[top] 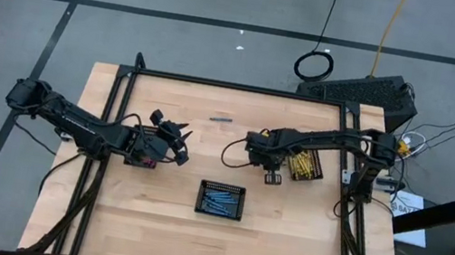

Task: Sort crayons
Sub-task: Put the blue crayon into the center black basket

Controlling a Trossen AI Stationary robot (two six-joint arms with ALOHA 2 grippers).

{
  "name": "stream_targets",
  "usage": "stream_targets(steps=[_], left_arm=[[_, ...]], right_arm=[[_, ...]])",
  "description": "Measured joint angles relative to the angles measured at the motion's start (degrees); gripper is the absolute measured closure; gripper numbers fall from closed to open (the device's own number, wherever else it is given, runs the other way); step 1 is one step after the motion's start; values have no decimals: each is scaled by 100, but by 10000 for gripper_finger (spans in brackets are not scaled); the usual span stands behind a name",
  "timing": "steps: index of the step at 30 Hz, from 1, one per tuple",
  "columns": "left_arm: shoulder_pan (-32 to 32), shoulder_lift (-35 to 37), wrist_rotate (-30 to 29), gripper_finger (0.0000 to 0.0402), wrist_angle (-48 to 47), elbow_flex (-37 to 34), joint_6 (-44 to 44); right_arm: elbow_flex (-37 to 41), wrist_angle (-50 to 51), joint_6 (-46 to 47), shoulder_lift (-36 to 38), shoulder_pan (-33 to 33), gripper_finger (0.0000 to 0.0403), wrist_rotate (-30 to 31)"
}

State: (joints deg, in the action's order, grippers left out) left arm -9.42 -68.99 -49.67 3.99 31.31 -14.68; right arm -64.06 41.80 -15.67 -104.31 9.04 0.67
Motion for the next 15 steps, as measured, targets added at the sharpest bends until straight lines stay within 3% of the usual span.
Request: stream_targets(steps=[6, 11, 15], left_arm=[[1, 0, 0, 281, -10, 0, 21], [1, 0, 0, 281, -13, 0, 31], [1, 0, -1, 281, -2, 0, 11]], right_arm=[[-201, -226, 440, 442, -216, 398, 5], [-253, -1140, 1176, 1042, -549, 399, 56], [-263, -2024, 1831, 1231, -913, 399, -453]])
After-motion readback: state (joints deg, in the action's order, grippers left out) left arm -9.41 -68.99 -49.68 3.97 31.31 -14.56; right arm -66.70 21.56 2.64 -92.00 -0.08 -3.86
